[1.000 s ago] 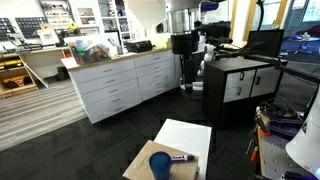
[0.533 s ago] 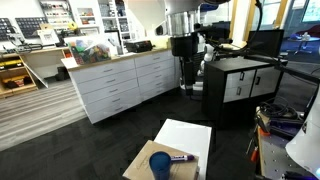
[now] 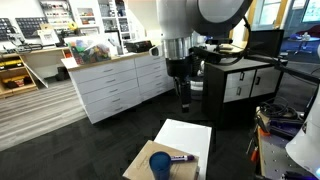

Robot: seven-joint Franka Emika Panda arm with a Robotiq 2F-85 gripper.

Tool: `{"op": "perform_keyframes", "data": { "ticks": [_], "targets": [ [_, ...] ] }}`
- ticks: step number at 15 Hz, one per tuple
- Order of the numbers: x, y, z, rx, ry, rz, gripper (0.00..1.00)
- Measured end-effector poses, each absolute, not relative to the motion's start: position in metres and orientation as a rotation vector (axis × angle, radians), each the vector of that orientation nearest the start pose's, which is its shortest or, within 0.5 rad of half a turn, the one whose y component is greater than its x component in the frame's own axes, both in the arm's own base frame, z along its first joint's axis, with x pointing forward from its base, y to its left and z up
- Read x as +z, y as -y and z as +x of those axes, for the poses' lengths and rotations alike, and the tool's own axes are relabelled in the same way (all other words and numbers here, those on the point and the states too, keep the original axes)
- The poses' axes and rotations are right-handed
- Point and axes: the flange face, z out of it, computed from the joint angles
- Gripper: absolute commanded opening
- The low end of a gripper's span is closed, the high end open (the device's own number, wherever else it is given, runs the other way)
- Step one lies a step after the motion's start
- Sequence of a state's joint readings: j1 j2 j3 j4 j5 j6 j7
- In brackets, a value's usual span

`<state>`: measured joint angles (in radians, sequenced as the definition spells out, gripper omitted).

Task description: Pick up the marker and put it in the cup

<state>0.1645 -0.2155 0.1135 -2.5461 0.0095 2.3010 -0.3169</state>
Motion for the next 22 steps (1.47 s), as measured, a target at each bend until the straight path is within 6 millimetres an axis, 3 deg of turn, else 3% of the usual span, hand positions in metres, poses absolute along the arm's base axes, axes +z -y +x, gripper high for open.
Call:
{"op": "perform_keyframes", "data": {
  "ticks": [7, 16, 22],
  "targets": [
    [0.306, -0.117, 0.397, 0.056, 0.875, -2.999, 1.00],
    [0.256, -0.130, 0.359, 0.027, 0.962, -2.983, 1.00],
    [0.254, -0.130, 0.360, 0.034, 0.961, -2.982, 1.00]
  ]
}}
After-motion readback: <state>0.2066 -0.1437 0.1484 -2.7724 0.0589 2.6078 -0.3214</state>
